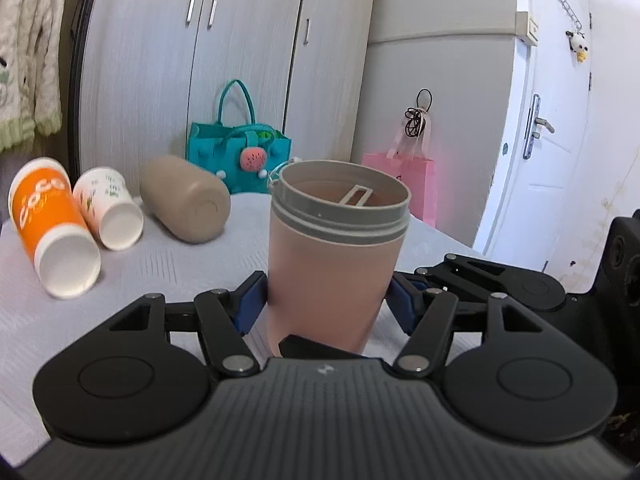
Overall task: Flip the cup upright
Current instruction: 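Lower the upright pink tumbler onto the cloth and open the left tool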
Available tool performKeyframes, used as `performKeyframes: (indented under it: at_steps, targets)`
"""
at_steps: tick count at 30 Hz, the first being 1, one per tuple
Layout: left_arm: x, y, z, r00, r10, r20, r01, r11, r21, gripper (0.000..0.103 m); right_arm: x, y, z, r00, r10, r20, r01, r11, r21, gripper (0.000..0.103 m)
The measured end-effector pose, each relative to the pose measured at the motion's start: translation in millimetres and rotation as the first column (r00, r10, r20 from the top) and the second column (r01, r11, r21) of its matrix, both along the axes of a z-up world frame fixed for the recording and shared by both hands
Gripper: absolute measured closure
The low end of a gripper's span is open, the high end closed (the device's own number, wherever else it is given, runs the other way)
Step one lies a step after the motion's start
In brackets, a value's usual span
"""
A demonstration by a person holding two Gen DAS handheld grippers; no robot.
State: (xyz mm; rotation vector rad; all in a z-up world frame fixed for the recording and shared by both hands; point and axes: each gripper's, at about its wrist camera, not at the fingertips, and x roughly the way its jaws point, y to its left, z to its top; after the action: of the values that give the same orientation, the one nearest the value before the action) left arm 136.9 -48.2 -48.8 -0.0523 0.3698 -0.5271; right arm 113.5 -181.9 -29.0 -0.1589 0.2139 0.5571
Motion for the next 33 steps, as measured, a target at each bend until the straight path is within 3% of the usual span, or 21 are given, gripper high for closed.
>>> performKeyframes:
  at_steps: [13, 18, 19, 20, 22, 33]
  targets:
    - [19, -5, -7, 0.999, 0.022, -0.032, -0.022, 1.000, 0.004, 0.039, 14, 3, -11, 0.999, -0.046, -0.022, 0.047, 0.998, 0.045, 0.036]
    - [19, -8, -5, 0.996, 0.065, -0.054, -0.063, 0.998, 0.027, 0.015, 12, 4, -8, 0.997, -0.065, -0.031, 0.066, 0.997, 0.044, 0.036]
    - [17, -8, -2, 0.995, 0.080, -0.054, -0.078, 0.996, 0.040, 0.010, 11, 4, -7, 0.997, -0.073, -0.040, 0.074, 0.996, 0.043, 0.026]
    - [16, -7, 0, 0.994, 0.094, -0.058, -0.091, 0.995, 0.050, 0.010, 9, 5, -5, 0.996, -0.079, -0.049, 0.082, 0.996, 0.044, 0.018]
    - [12, -4, 6, 0.991, 0.120, -0.063, -0.117, 0.992, 0.054, 0.007, 6, 4, 0, 0.992, -0.115, -0.049, 0.117, 0.992, 0.044, 0.013]
    - [-16, 7, 26, 0.971, 0.204, -0.126, -0.194, 0.977, 0.087, 0.005, -16, -5, 17, 0.989, -0.127, -0.076, 0.128, 0.992, 0.010, 0.012]
